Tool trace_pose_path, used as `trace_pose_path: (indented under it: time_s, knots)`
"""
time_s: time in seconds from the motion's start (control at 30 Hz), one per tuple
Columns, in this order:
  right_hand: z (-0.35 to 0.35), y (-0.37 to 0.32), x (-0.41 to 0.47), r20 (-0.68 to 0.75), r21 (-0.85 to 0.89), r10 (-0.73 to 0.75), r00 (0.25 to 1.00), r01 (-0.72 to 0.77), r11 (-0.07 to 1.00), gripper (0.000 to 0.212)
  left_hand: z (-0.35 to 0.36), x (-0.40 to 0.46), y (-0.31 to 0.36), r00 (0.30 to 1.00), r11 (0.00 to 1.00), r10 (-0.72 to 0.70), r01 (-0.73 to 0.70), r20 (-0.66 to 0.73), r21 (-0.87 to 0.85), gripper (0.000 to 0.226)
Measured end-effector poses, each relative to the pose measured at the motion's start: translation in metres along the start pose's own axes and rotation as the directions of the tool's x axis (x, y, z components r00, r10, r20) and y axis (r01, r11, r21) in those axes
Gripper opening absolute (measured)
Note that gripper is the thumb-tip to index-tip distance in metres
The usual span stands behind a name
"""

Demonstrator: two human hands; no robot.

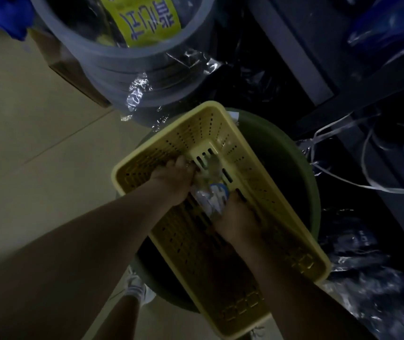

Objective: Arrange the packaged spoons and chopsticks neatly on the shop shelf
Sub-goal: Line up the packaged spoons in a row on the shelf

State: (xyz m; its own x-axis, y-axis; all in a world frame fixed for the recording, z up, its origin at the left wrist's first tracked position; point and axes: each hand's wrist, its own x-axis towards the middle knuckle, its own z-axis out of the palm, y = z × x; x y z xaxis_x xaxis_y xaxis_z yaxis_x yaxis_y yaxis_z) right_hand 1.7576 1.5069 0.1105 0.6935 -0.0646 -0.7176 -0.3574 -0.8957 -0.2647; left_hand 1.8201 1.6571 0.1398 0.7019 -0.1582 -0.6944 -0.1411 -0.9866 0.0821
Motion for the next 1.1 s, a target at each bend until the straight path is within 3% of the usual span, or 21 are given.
trace_pose_path:
  time_s: [0.07, 0.13, 0.23, 0.33, 0.5, 0.57, 0.67, 0.8, 0.83, 0.87, 0.93, 1.0, 1.07, 1.1]
  knots:
    - [-0.016, 0.001, -0.004, 0.063, 0.217, 0.061, 0.996, -0.074, 0.973, 0.025, 0.002, 0.002, -0.003, 0.999, 0.994, -0.001, -0.005, 0.05, 0.107, 0.063]
    - [-0.03, 0.01, -0.012, 0.143, 0.318, 0.047, 0.989, -0.091, 0.944, 0.012, 0.006, 0.005, -0.004, 0.997, 0.976, 0.045, -0.056, 0.058, 0.21, 0.065]
    - [-0.047, 0.017, -0.033, 0.165, 0.322, -0.012, 0.986, -0.042, 0.946, 0.024, 0.015, 0.007, 0.001, 0.998, 0.947, 0.064, -0.055, -0.016, 0.316, 0.059]
    - [-0.049, 0.021, -0.038, 0.15, 0.37, -0.036, 0.988, -0.023, 0.929, 0.022, 0.025, 0.009, 0.006, 0.996, 0.99, 0.032, -0.021, -0.08, 0.139, 0.044]
    - [-0.043, 0.02, -0.034, 0.141, 0.339, -0.024, 0.99, -0.025, 0.941, 0.022, 0.027, 0.016, 0.017, 0.998, 0.955, 0.011, 0.006, -0.055, 0.297, 0.058]
    - [-0.039, 0.022, -0.032, 0.129, 0.335, -0.032, 0.991, -0.014, 0.942, 0.025, 0.032, 0.017, 0.021, 0.998, 0.969, 0.014, 0.002, -0.064, 0.245, 0.061]
    - [-0.035, 0.025, -0.031, 0.128, 0.309, -0.019, 0.992, -0.021, 0.951, 0.029, 0.039, 0.011, 0.023, 0.998, 0.998, -0.061, 0.061, 0.009, 0.036, 0.06]
    - [-0.036, 0.024, -0.033, 0.136, 0.322, 0.002, 0.991, -0.046, 0.945, 0.032, 0.036, 0.005, 0.027, 0.998, 0.996, -0.031, 0.036, 0.061, -0.082, 0.028]
    - [-0.038, 0.023, -0.035, 0.139, 0.33, 0.007, 0.99, -0.053, 0.943, 0.032, 0.033, 0.003, 0.026, 0.997, 0.981, -0.053, 0.061, 0.047, -0.182, 0.023]
    - [-0.041, 0.022, -0.038, 0.14, 0.335, 0.009, 0.99, -0.056, 0.941, 0.031, 0.029, 0.001, 0.024, 0.995, 0.936, -0.085, 0.096, 0.046, -0.338, 0.02]
    - [-0.048, 0.019, -0.047, 0.117, 0.352, -0.012, 0.993, -0.03, 0.936, 0.03, 0.016, -0.006, 0.02, 0.987, 0.737, -0.153, 0.144, 0.045, -0.661, 0.015]
    - [-0.058, 0.012, -0.061, 0.121, 0.404, -0.017, 0.993, -0.033, 0.914, 0.028, -0.003, -0.023, 0.014, 0.972, 0.41, -0.222, 0.164, 0.076, -0.897, 0.009]
    - [-0.072, 0.0, -0.079, 0.184, 0.501, -0.017, 0.983, -0.079, 0.862, 0.023, -0.024, -0.049, 0.011, 0.966, 0.072, -0.246, 0.096, 0.076, -0.993, 0.022]
    - [-0.081, -0.006, -0.089, 0.208, 0.536, -0.025, 0.978, -0.092, 0.839, 0.021, -0.035, -0.064, 0.009, 0.968, -0.042, -0.246, 0.038, 0.047, -0.998, 0.027]
